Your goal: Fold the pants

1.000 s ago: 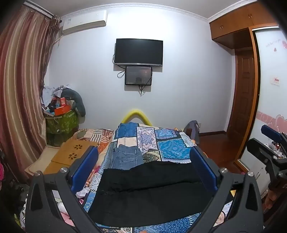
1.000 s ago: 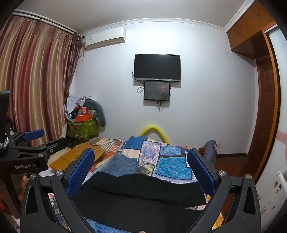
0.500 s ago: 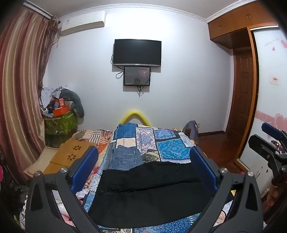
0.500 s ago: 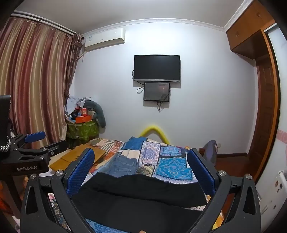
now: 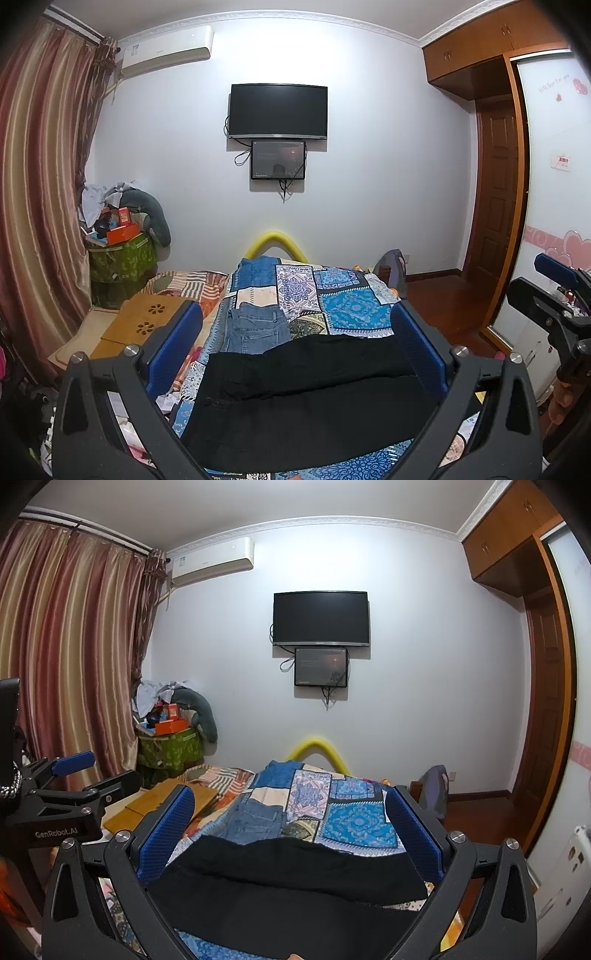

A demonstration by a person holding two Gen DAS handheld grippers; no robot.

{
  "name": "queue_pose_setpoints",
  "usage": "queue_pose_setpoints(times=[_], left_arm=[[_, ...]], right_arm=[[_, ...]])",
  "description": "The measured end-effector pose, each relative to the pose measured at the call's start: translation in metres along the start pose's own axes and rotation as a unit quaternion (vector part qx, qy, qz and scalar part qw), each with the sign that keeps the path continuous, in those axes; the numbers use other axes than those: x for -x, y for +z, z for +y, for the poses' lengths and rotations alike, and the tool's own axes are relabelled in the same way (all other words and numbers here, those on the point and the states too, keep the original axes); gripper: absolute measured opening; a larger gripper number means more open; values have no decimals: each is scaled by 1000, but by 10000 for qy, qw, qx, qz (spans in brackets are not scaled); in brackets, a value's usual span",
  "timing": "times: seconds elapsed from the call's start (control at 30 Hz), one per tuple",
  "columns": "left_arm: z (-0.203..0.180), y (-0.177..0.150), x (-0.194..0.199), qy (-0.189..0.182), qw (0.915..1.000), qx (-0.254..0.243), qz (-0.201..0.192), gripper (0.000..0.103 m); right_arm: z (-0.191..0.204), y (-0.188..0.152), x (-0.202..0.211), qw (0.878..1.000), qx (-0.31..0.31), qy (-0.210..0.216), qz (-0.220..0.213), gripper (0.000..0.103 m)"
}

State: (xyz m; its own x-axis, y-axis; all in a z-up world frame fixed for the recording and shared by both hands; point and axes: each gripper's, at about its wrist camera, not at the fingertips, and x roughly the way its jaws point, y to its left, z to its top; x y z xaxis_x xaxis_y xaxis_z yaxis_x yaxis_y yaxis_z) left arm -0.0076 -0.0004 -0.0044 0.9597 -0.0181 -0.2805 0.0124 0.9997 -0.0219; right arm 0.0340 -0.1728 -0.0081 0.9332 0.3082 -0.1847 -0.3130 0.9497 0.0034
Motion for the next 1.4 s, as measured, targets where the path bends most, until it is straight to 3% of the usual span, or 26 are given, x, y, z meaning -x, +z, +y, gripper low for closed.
queue_pose_setpoints(times=[1.4], left_arm=[[-2, 2, -4, 12, 10000, -35, 5, 103]], right_arm=[[-7, 1, 0, 10000, -40, 19, 36, 103]])
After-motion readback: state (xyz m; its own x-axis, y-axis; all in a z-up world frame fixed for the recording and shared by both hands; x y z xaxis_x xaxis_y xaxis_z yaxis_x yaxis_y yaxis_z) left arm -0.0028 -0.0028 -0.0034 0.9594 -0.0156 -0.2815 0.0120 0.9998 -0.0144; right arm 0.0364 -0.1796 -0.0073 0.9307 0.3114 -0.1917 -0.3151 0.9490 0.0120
